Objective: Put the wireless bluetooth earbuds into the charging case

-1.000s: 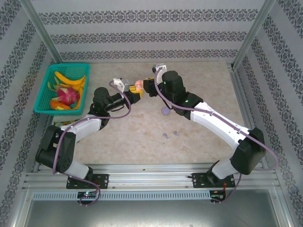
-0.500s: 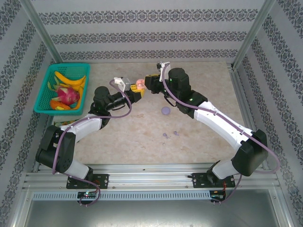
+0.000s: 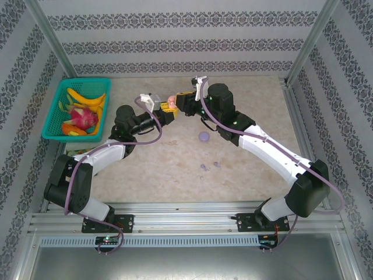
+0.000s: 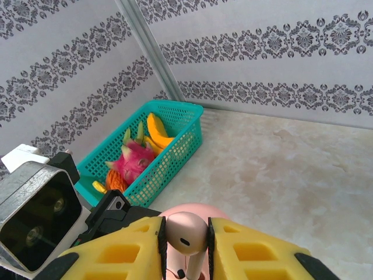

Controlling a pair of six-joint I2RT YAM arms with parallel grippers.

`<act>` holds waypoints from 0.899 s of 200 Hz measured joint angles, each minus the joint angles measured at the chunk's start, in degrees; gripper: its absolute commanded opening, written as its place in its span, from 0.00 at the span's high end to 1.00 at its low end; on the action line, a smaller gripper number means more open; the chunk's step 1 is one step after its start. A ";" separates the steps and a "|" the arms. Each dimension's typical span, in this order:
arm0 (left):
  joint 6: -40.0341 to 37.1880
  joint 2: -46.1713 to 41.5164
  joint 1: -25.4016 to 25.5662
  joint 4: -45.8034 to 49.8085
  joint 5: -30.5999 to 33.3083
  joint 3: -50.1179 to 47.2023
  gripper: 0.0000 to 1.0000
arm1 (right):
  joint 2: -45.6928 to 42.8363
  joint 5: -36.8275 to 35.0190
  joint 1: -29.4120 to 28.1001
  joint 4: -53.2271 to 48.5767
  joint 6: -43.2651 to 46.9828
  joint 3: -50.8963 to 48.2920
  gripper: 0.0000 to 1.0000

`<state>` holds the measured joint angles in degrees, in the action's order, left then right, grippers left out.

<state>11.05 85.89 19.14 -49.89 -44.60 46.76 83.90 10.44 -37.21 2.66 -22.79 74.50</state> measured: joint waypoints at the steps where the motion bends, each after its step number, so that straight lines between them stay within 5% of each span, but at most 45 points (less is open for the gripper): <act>1: 0.00 0.00 0.00 0.00 0.00 0.00 1.00 | 0.00 0.00 0.00 0.02 0.00 0.00 0.74; 180: 0.00 -0.02 0.00 0.70 0.02 0.00 1.00 | 2.58 0.42 0.66 1.11 -0.31 -0.81 0.74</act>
<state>11.05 85.86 19.14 -49.19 -44.58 46.76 86.48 10.85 -36.56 3.77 -23.09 73.69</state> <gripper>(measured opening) 0.217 0.265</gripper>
